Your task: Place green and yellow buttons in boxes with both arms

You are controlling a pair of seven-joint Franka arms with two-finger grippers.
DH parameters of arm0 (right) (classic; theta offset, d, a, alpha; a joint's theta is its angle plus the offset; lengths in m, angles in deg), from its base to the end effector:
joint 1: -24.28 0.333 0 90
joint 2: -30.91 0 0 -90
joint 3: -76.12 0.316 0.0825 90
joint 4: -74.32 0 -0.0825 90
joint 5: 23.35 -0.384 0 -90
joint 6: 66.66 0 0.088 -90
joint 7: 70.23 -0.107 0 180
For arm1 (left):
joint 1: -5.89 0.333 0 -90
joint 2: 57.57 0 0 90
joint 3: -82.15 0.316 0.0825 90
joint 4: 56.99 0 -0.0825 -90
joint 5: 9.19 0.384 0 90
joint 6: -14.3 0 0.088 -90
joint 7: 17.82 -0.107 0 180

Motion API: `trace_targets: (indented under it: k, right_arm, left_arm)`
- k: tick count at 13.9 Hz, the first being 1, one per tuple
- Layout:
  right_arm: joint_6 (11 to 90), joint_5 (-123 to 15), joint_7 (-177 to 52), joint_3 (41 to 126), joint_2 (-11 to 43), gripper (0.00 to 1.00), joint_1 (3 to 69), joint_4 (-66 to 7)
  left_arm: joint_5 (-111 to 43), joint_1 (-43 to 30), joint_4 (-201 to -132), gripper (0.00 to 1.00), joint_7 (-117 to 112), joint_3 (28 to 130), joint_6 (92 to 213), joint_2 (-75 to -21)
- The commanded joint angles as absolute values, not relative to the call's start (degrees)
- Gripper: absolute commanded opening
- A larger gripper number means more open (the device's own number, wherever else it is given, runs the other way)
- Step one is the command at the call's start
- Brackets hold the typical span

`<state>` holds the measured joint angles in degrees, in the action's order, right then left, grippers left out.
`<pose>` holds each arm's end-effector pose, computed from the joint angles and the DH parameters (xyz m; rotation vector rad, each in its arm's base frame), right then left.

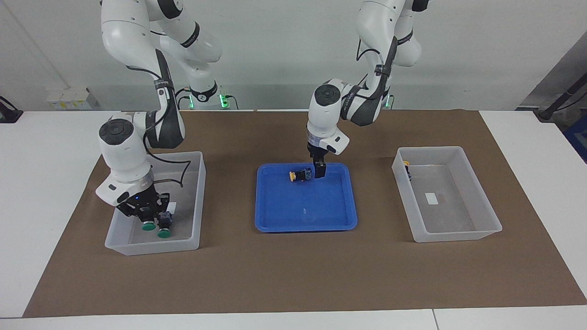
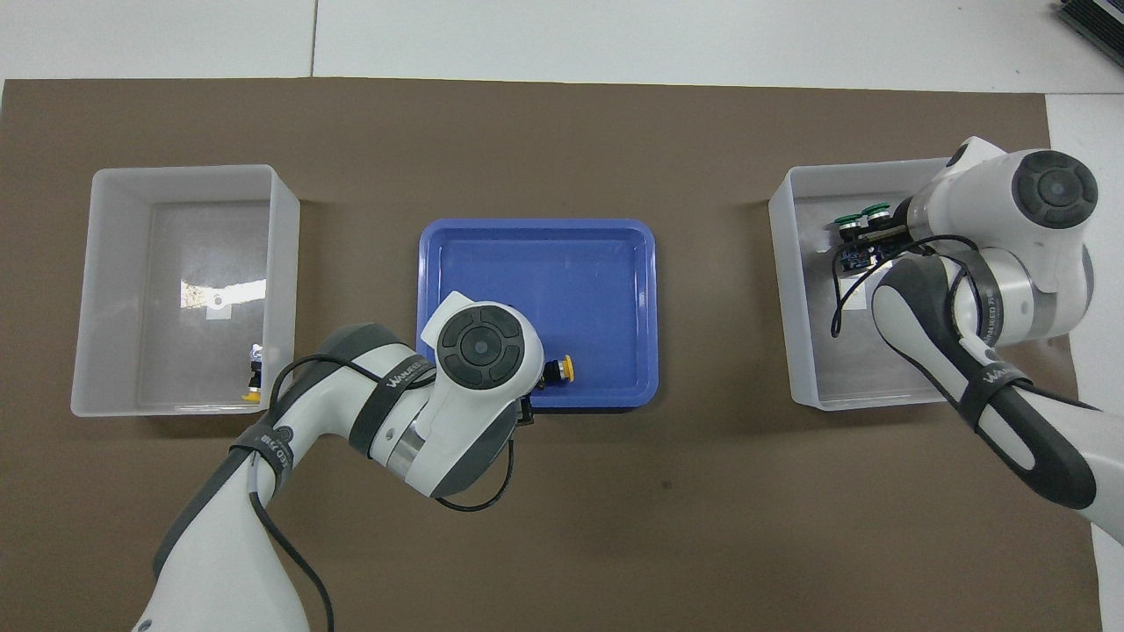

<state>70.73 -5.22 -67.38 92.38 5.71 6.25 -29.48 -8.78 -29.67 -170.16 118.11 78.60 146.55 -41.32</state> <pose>0.6615 -0.0388 0.3236 2.9938 0.2981 0.2510 0.4742 -0.3834 0.3310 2.0539 2.3101 -0.0150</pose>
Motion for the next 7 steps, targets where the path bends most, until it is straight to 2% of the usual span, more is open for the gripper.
trace_targets:
  k: [1,2,3,4,7]
  right_arm:
    - [72.3,-6.4,-65.4,93.2,3.6,0.47,6.0,-28.3]
    - [72.3,-6.4,-65.7,93.2,3.6,0.82,6.0,-28.3]
    - [72.3,-6.5,-66.1,93.2,3.7,0.94,6.3,-28.3]
    - [72.1,-6.6,-67.1,93.2,4.3,0.98,6.4,-28.3]
    - [69.8,-6.7,-73.2,93.3,8.1,1.00,7.2,-28.8]
  left_arm:
    - [-7.5,-31.4,-167.9,1.00,120.9,79.3,147.1,-38.9]
    - [-7.5,-31.6,-167.7,1.00,121.7,79.3,147.4,-38.5]
    - [-7.3,-31.7,-167.6,1.00,122.9,79.3,148.2,-38.1]
    - [-6.6,-32.3,-167.8,1.00,123.6,79.3,149.6,-37.3]
    - [-6.1,-32.8,-168.2,1.00,124.0,79.3,150.1,-36.7]
